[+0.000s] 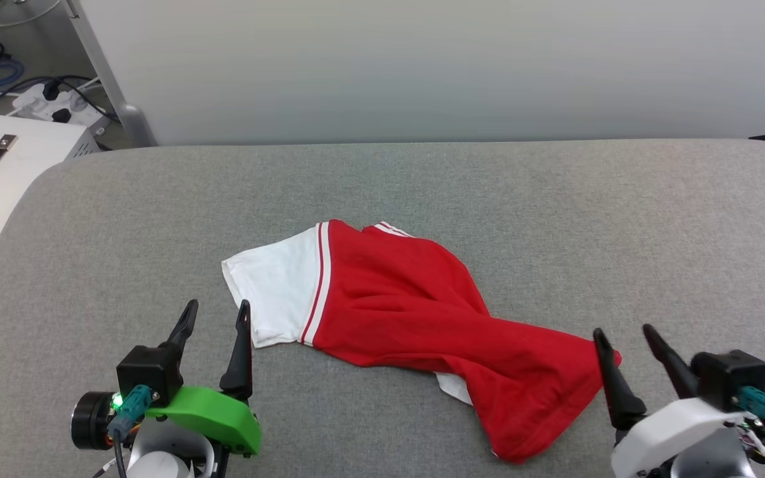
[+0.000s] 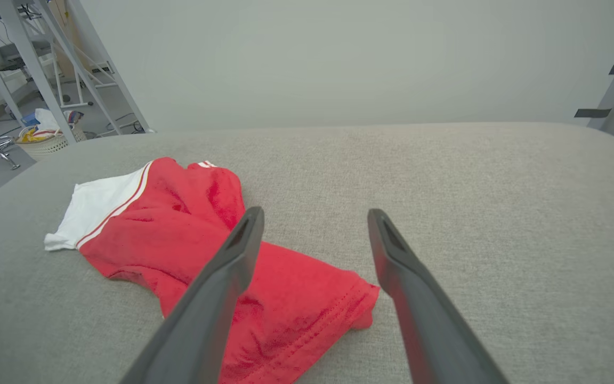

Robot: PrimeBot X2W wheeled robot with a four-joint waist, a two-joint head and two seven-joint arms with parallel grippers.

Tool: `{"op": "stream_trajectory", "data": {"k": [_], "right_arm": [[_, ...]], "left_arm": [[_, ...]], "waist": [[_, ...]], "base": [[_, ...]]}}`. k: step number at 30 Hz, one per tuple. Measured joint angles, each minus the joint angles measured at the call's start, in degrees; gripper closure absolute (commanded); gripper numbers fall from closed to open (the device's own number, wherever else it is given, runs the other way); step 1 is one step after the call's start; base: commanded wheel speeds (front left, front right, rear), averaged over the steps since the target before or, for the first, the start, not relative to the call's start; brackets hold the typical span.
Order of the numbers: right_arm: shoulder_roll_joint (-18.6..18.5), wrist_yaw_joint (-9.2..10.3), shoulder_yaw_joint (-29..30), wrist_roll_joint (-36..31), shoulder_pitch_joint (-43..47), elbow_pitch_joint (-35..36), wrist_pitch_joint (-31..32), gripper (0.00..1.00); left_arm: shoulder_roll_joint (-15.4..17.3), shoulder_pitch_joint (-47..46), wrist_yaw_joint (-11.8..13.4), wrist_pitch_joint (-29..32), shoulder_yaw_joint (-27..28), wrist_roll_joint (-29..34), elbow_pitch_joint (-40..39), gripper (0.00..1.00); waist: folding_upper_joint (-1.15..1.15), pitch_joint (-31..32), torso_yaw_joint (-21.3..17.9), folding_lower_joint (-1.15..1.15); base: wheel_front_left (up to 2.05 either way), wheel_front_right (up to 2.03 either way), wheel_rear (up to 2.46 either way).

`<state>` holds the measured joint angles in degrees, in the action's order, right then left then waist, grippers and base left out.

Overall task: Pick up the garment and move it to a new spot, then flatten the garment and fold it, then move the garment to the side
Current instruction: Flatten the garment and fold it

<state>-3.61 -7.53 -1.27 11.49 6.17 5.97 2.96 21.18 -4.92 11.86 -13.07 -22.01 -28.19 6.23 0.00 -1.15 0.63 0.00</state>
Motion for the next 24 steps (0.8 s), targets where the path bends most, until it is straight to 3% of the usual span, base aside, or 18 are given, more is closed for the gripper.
{"op": "stream_trajectory", "data": {"k": [11, 24], "right_arm": [[-8.9, 0.0, -17.66, 8.39, -9.76, -5.16, 19.82, 0.0], [-13.27, 0.0, -35.96, 13.93, -27.67, -13.52, 24.63, 0.0]], "left_arm": [[-0.3, -2.46, -0.04, -0.53, 0.08, 0.02, -0.54, 0.0], [-3.6, -6.38, -2.1, -1.52, -0.15, 0.7, 1.53, 0.0]], "waist": [[0.0, -4.3, 1.81, 0.0], [0.0, -9.07, 6.82, 0.01]], "base": [[0.0, 0.0, 0.0], [0.0, 0.0, 0.0]]}}
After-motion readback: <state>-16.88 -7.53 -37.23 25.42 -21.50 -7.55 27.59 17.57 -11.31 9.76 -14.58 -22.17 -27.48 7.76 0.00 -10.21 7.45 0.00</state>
